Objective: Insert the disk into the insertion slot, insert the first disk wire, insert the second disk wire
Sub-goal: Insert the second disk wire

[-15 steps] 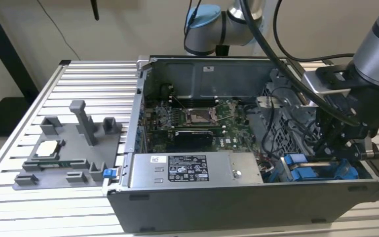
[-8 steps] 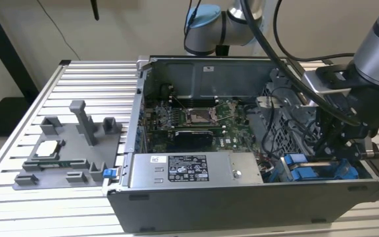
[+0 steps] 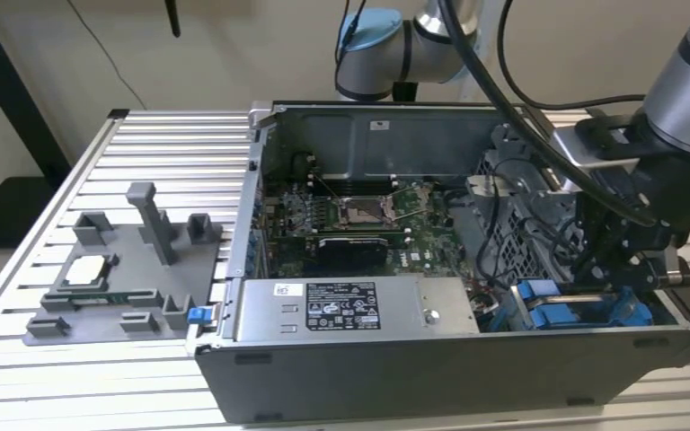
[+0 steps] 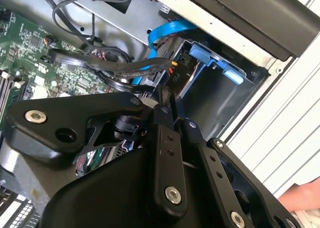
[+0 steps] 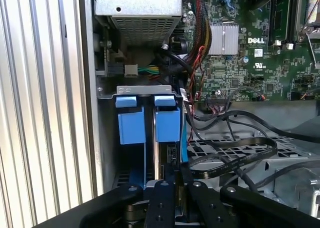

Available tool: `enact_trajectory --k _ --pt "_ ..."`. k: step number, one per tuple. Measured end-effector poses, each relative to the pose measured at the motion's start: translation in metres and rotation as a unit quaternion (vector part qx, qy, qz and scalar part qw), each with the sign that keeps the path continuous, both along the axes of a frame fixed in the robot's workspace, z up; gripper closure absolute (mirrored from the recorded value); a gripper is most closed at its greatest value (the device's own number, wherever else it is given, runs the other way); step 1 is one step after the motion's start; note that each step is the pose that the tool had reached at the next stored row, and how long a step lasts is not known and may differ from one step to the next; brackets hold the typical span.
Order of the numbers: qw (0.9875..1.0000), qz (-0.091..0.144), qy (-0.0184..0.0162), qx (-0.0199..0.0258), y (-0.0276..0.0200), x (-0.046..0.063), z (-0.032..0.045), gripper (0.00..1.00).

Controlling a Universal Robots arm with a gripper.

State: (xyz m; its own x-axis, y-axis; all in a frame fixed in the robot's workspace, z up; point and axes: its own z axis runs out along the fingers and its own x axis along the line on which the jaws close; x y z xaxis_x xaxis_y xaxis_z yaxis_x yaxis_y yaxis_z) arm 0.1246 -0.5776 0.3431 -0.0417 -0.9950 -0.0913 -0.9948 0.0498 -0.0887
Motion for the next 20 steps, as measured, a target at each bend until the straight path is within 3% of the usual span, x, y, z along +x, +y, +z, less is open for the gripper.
enact_trajectory --k 20 --pt "1.0000 0.000 -0.0012 -0.0007 0.0003 -0.0005 -0.0059 1.00"
